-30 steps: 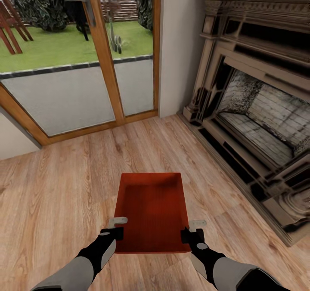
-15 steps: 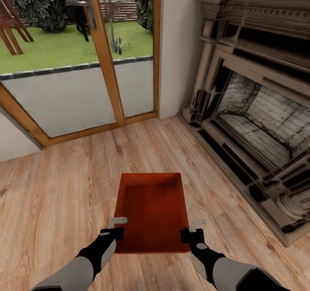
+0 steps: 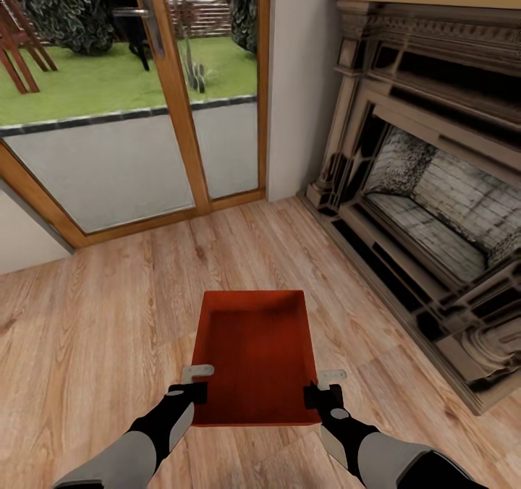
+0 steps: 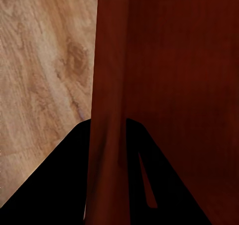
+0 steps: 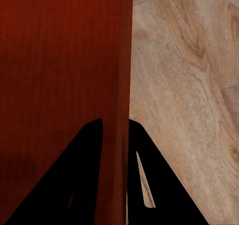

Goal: Move the two storage containers from the living room to the garage. In the garage, place one container on the floor and stack the other container on top of it (either order is fine).

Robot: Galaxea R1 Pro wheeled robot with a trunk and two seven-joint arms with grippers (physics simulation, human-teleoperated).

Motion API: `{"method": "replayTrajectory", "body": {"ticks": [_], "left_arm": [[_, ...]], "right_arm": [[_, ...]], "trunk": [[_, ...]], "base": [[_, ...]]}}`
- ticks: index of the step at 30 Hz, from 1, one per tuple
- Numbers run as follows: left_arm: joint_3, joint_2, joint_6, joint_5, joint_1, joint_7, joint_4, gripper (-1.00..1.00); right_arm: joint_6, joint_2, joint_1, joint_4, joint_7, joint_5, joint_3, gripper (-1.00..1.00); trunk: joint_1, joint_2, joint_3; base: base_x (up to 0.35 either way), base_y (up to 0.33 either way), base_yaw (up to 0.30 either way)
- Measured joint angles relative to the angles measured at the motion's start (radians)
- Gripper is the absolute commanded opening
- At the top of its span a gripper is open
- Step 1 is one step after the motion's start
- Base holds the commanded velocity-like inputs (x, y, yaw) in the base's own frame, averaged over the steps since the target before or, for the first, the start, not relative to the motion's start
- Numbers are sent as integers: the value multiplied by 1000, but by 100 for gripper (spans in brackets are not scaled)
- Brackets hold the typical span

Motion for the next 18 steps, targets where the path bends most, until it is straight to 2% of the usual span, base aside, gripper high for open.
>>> {"method": "replayTrajectory", "body": {"ticks": [18], "left_arm": [[0,0,0,-3,0,-1,-2,-100]], "right_arm": [[-5,1,0,1,-1,-5,2,-100]], "trunk": [[-69,126,56]], "base": [[0,0,0]]}}
